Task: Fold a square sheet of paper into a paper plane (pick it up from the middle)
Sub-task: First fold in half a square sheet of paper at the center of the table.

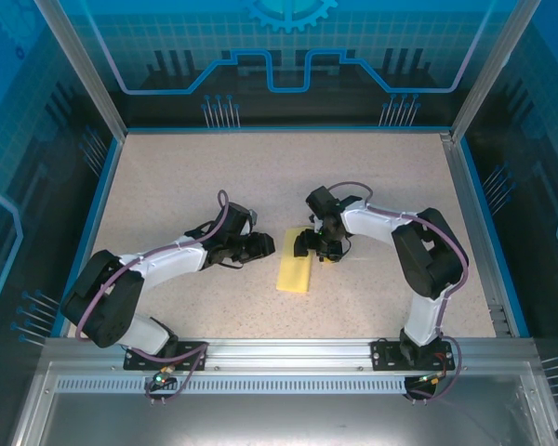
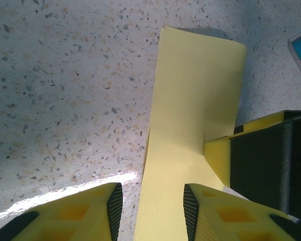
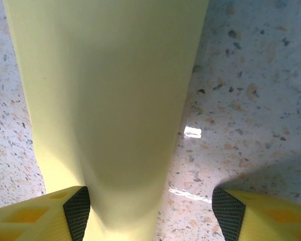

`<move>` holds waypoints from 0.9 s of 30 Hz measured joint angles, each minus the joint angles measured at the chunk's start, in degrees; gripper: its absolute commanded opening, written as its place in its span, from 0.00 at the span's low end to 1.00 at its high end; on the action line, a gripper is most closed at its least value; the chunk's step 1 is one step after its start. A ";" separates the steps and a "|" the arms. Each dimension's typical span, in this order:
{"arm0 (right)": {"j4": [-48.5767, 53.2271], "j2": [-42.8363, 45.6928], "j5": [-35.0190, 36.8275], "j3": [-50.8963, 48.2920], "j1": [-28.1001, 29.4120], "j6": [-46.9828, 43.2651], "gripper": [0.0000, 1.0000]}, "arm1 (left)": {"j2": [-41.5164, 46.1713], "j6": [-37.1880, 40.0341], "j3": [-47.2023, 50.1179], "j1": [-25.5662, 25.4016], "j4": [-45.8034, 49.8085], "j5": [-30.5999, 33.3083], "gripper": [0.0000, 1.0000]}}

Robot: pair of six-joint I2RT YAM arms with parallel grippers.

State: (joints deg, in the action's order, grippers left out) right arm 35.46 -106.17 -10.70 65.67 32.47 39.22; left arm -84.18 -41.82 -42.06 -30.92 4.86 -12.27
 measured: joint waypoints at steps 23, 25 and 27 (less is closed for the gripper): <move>2.89 -1.86 1.14 2.32 0.39 -0.87 0.70 | -7.63 -1.36 -5.11 0.00 -1.70 -5.86 0.00; 2.89 -1.90 1.33 2.34 0.50 -0.87 0.70 | -9.01 -1.77 -5.75 0.00 -2.47 -6.69 0.00; 3.06 -2.05 1.44 2.54 0.50 -0.87 0.70 | -10.47 -2.21 -6.38 -0.04 -3.17 -7.37 0.00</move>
State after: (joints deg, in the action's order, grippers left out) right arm 38.52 -108.22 -9.26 68.20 32.97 38.35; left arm -94.65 -44.03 -48.45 -30.96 1.69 -19.64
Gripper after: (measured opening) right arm 0.702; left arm 0.047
